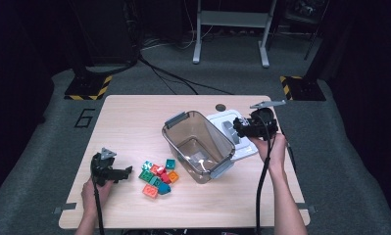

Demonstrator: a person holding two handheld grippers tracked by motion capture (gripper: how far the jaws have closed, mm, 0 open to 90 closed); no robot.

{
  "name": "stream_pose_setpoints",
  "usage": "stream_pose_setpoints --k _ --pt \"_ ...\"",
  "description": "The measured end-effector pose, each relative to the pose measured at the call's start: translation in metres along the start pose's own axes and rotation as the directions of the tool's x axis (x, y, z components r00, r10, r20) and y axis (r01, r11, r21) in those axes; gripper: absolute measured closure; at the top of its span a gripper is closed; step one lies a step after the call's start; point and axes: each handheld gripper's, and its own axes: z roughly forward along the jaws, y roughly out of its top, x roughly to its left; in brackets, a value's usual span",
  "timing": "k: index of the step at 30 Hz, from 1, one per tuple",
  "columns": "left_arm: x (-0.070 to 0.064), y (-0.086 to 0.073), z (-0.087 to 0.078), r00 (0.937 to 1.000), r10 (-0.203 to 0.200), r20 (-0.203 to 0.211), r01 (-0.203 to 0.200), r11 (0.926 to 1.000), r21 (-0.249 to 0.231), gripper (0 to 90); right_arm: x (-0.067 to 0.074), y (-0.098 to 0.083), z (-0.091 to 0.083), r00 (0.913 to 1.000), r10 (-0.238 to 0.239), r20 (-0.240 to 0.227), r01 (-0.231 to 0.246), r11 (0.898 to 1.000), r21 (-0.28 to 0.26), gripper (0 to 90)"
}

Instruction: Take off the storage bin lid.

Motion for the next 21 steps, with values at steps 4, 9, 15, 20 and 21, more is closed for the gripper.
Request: stream_pose_setpoints --k 4,9,15,20,21 --pt "-0.001 0.000 0.000 1.0000 -0.009 -0.001 0.009 1.0000 -0.005 0.0 0.011 0.005 0.006 0.9998 -0.006 -0.020 0.006 1.000 0.007 49.8" --pt "0.000 0.000 0.000 1.0000 -0.003 -0.001 0.003 1.0000 -0.002 0.0 0.024 0.009 0.012 0.9988 -0.024 -0.042 0.025 0.999 0.022 49.8" --pt "0.000 0.000 0.000 1.0000 0.000 0.000 0.000 1.0000 0.000 0.0 0.039 0.008 0.021 0.9950 -0.079 -0.061 0.082 0.995 0.050 49.8" --pt "0.000 0.000 0.000 1.0000 -0.005 -0.001 0.005 1.0000 -0.003 0.0 0.049 0.004 0.027 0.9905 -0.117 -0.072 0.123 0.989 0.078 49.7" --pt "0.000 0.000 0.000 1.0000 0.000 0.000 0.000 1.0000 0.000 0.0 0.051 0.002 0.028 0.9901 -0.120 -0.072 0.126 0.988 0.084 49.7"
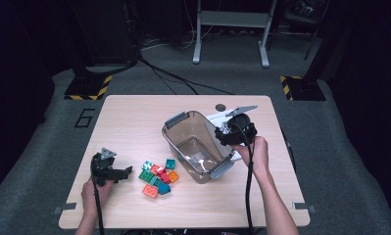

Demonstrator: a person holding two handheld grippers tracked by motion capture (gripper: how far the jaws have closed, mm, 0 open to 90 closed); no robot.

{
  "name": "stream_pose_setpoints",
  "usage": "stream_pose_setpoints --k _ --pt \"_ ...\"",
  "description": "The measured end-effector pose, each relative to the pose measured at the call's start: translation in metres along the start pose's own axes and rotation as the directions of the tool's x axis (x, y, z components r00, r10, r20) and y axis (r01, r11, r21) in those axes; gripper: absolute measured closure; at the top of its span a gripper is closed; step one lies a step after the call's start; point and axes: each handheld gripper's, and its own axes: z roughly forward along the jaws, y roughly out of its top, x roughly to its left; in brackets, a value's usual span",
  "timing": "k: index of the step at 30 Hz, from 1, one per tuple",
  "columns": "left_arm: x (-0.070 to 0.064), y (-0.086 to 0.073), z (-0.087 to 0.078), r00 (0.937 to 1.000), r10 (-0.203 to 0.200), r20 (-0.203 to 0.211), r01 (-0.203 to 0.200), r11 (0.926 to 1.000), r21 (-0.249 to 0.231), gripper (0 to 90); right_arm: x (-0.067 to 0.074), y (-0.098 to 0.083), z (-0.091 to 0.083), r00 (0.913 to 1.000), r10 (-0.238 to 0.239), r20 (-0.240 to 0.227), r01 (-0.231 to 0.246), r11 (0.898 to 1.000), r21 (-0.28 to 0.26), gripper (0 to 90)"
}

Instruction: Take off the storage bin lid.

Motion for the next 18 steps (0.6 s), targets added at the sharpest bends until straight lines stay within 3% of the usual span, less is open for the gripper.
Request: stream_pose_setpoints --k 10,18 --pt "0.000 0.000 0.000 1.0000 0.000 0.000 0.000 1.0000 -0.001 0.0 0.007 -0.012 0.007 0.9994 -0.035 0.000 0.035 0.999 0.030 49.6" --pt "0.000 0.000 0.000 1.0000 0.000 0.000 0.000 1.0000 0.000 0.0 0.010 -0.021 0.011 0.9959 -0.084 0.034 0.082 0.995 0.054 49.5"
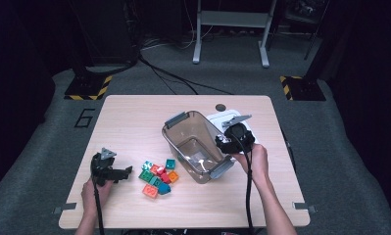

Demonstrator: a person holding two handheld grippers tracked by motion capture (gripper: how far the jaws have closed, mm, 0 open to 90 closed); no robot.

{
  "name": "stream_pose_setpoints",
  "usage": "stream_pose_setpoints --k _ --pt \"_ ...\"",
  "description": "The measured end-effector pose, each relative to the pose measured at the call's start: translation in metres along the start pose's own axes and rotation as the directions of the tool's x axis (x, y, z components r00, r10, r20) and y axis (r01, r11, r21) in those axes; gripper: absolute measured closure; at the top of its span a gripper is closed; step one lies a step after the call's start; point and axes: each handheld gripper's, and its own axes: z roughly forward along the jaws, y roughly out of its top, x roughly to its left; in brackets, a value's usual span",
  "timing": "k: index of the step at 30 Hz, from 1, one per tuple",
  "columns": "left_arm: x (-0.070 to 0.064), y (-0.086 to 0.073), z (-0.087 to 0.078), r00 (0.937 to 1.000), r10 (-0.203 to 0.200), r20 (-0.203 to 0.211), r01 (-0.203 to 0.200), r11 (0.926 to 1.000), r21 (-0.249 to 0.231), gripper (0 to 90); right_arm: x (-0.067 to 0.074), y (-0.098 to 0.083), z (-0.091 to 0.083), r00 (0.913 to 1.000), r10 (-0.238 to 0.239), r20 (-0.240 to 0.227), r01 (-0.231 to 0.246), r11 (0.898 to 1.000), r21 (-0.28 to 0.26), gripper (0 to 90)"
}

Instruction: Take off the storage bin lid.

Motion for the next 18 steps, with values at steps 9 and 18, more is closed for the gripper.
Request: stream_pose_setpoints --k 9,18 --pt "-0.0004 0.0000 0.0002 1.0000 -0.006 -0.001 0.006 1.0000 -0.003 0.0 0.0060 -0.0014 0.0013 0.9989 -0.032 0.033 0.031 0.999 0.012 49.1" --pt "0.0000 0.0000 0.0000 1.0000 0.000 0.000 0.000 1.0000 0.000 0.0 0.0096 -0.0012 0.0013 0.9973 -0.045 0.059 0.043 0.998 0.034 42.2"
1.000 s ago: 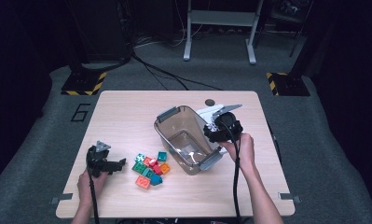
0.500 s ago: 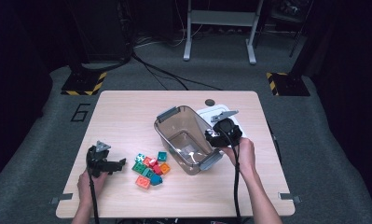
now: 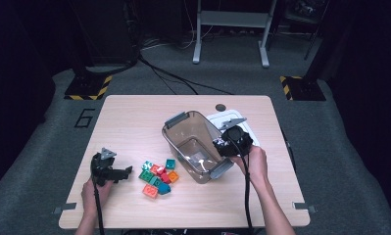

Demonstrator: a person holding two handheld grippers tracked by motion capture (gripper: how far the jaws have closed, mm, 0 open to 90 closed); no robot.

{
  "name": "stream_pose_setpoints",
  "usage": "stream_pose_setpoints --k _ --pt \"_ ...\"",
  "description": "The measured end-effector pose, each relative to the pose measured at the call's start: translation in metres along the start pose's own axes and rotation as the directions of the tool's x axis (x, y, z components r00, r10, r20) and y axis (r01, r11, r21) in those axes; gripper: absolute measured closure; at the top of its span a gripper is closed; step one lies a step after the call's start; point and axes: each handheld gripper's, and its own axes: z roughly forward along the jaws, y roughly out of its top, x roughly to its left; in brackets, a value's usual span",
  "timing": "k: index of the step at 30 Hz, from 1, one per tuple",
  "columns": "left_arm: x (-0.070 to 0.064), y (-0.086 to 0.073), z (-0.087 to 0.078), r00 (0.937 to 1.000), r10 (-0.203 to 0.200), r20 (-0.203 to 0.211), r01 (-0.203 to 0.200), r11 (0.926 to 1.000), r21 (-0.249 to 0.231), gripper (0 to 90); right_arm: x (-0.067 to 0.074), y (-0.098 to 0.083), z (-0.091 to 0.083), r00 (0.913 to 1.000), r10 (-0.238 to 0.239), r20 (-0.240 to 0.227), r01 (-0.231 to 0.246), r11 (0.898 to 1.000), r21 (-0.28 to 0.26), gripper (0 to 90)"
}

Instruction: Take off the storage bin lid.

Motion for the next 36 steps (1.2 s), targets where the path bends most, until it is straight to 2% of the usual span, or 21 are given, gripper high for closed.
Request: stream_pose_setpoints --k 7,9,15,16,18,24,27,28,36 --pt "0.000 0.000 0.000 1.0000 -0.001 0.000 0.001 1.0000 0.000 0.0 -0.006 -0.003 -0.007 0.9975 0.070 -0.008 -0.070 0.997 -0.037 34.2" --pt "0.000 0.000 0.000 1.0000 -0.002 0.000 0.002 1.0000 -0.001 0.0 -0.009 -0.005 -0.011 0.9951 0.098 -0.014 -0.099 0.994 -0.052 30.2" --pt "0.000 0.000 0.000 1.0000 -0.001 0.001 0.001 1.0000 0.000 0.0 -0.017 -0.016 -0.025 0.9888 0.143 -0.042 -0.147 0.983 -0.108 17.4" --pt "0.000 0.000 0.000 1.0000 -0.001 0.001 0.001 1.0000 0.000 0.0 -0.020 -0.021 -0.027 0.9858 0.158 -0.058 -0.164 0.978 -0.126 16.1" --pt "0.000 0.000 0.000 1.0000 0.000 0.000 0.000 1.0000 0.000 0.0 -0.023 -0.026 -0.029 0.9832 0.171 -0.064 -0.178 0.975 -0.133 15.1" --pt "0.000 0.000 0.000 1.0000 -0.001 0.001 0.001 1.0000 0.000 0.0 -0.039 -0.054 -0.035 0.9765 0.204 -0.069 -0.213 0.964 -0.156 9.9" --pt "0.000 0.000 0.000 1.0000 0.000 0.001 0.000 1.0000 0.000 0.0 -0.048 -0.074 -0.037 0.9666 0.245 -0.074 -0.255 0.951 -0.175 7.1" --pt "0.000 0.000 0.000 1.0000 -0.001 0.000 0.001 1.0000 0.000 0.0 -0.050 -0.079 -0.036 0.9662 0.249 -0.068 -0.257 0.951 -0.174 6.5" --pt "-0.001 0.000 0.000 1.0000 -0.008 0.000 0.008 1.0000 -0.004 0.0 -0.062 -0.123 -0.021 0.9454 0.325 -0.022 -0.325 0.935 -0.142 4.1"
